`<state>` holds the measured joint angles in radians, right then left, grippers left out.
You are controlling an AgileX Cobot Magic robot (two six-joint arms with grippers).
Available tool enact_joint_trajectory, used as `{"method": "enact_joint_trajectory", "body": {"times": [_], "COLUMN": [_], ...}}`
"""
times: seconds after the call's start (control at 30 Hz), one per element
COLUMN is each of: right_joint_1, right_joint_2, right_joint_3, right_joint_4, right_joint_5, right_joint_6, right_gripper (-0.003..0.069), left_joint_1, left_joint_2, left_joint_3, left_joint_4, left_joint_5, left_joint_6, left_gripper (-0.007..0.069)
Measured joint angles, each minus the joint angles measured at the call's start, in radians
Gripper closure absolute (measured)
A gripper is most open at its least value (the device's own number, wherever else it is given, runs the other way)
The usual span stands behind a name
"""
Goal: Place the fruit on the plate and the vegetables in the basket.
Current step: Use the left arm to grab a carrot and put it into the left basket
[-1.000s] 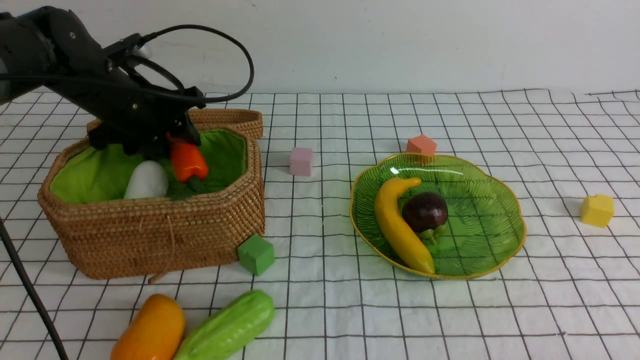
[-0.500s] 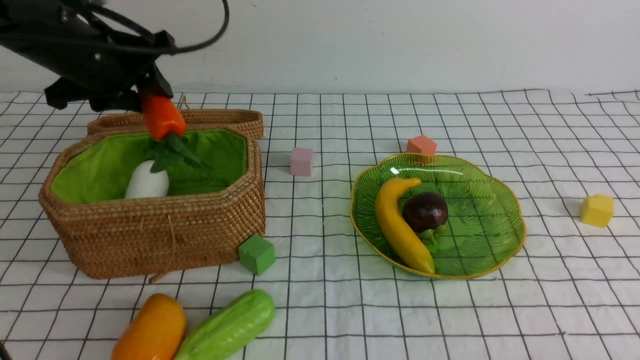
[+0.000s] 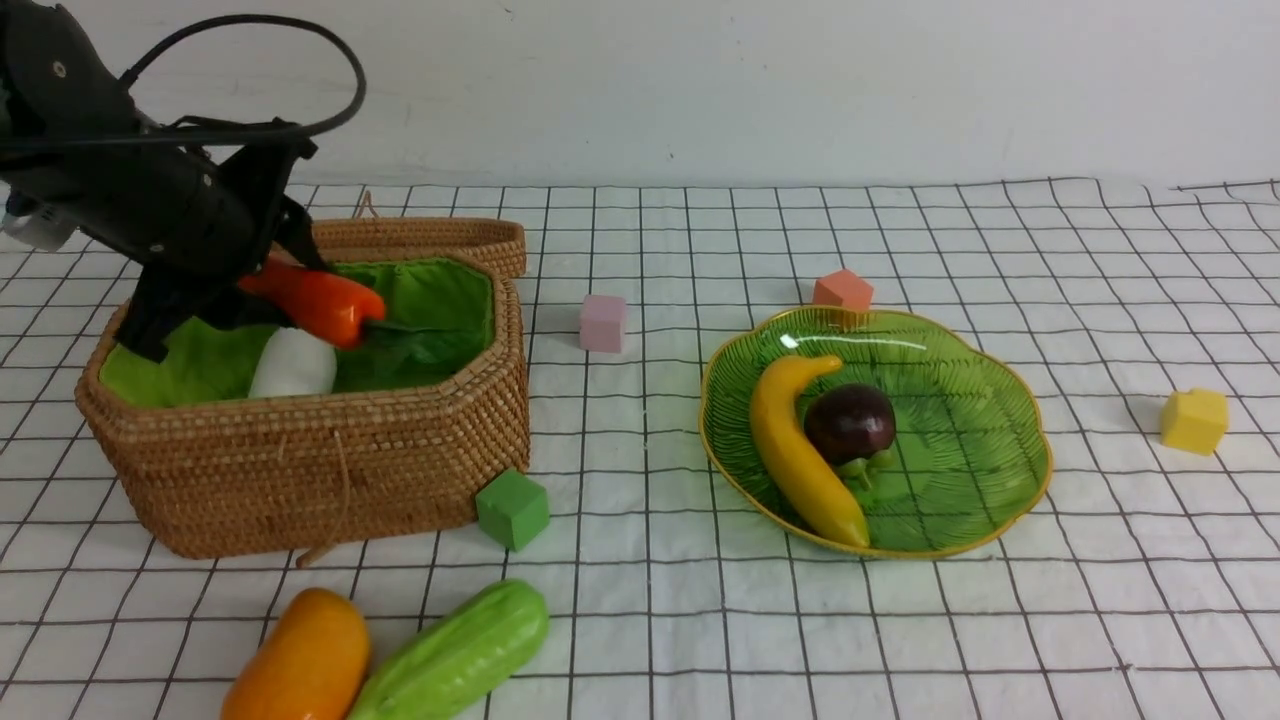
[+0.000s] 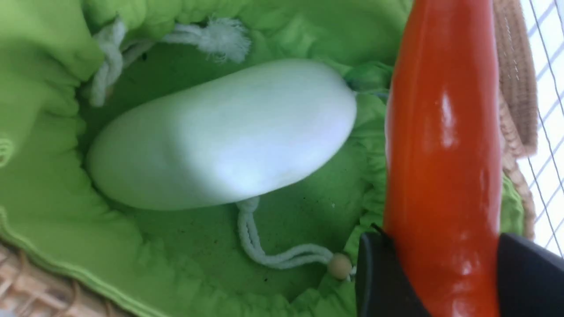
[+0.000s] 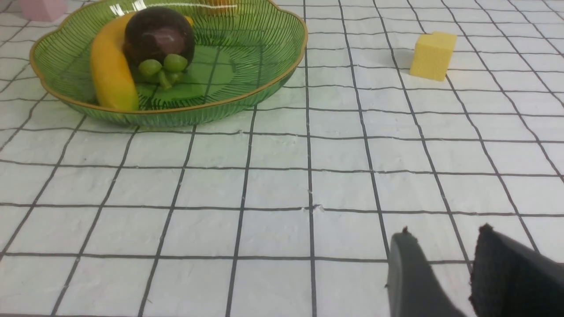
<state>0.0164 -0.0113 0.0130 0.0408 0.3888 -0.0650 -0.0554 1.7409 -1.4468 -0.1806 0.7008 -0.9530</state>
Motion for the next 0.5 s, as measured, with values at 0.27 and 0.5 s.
{"method": "enact_joint_trajectory", "body": {"times": [0.27,0.5], "right_joint_1": [0.0,0.0], "right_joint_2": [0.0,0.0], "right_joint_3": [0.0,0.0], "right_joint_4": [0.0,0.0], "right_joint_5": [0.0,0.0], "right_joint_6": [0.0,0.0], "right_gripper": [0.0421,0.0421], "left_joint_1": [0.0,0.0], "left_joint_2": [0.01,-0.021], "left_joint_3": [-0.021,-0.14], "left_joint_4": [0.045,0.165], "left_joint_5": [-0.001,0.145], "left_joint_6": [-0.014,0.178], "left_gripper": [0.0116,-0.0041]}}
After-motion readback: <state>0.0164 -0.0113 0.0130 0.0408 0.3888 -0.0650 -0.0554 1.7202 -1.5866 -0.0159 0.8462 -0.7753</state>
